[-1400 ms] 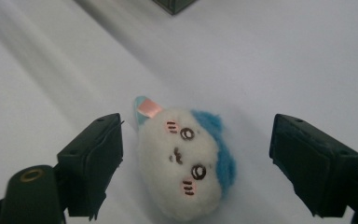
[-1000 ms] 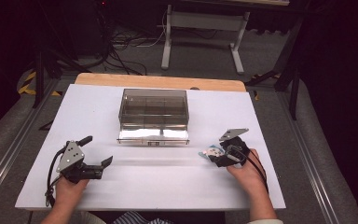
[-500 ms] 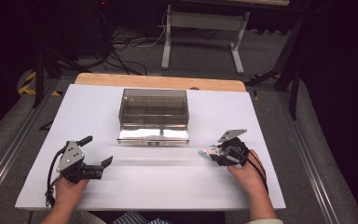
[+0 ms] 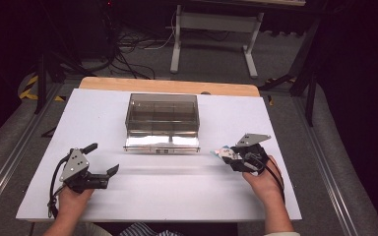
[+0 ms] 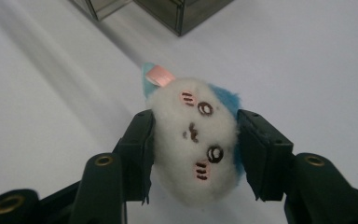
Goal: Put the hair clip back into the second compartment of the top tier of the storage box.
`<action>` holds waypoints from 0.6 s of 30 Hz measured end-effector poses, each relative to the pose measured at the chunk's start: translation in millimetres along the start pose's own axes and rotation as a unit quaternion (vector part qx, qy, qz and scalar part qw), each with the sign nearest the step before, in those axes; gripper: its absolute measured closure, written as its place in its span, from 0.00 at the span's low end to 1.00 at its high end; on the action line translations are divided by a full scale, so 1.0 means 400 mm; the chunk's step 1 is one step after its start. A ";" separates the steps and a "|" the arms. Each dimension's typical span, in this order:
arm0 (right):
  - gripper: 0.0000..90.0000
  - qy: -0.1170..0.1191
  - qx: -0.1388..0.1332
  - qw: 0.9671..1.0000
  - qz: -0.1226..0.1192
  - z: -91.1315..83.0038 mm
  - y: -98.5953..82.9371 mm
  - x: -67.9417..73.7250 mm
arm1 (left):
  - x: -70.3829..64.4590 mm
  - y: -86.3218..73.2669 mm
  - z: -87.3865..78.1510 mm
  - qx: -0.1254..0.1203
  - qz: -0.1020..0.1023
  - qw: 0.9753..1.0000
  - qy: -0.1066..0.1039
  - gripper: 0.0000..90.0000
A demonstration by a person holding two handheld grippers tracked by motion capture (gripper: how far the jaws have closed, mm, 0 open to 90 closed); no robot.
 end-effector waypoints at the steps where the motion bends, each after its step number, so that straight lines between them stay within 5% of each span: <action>1: 0.55 -0.002 -0.011 1.000 0.001 -0.012 0.008 0.001 | 0.000 0.000 0.000 0.000 0.001 1.000 -0.001 0.01; 18: 0.55 -0.004 -0.077 0.997 -0.003 -0.066 0.070 0.029 | 0.000 0.000 0.001 0.000 0.002 1.000 0.001 0.01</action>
Point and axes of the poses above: each handheld gripper's, and its own axes: z roughly forward along the jaws, y roughly out of its top, x roughly to its left, the point moved 7 cm from there along z, roughly forward along the jaws, and after that the axes turned 4 degrees about -y, right-handed, at the moved point
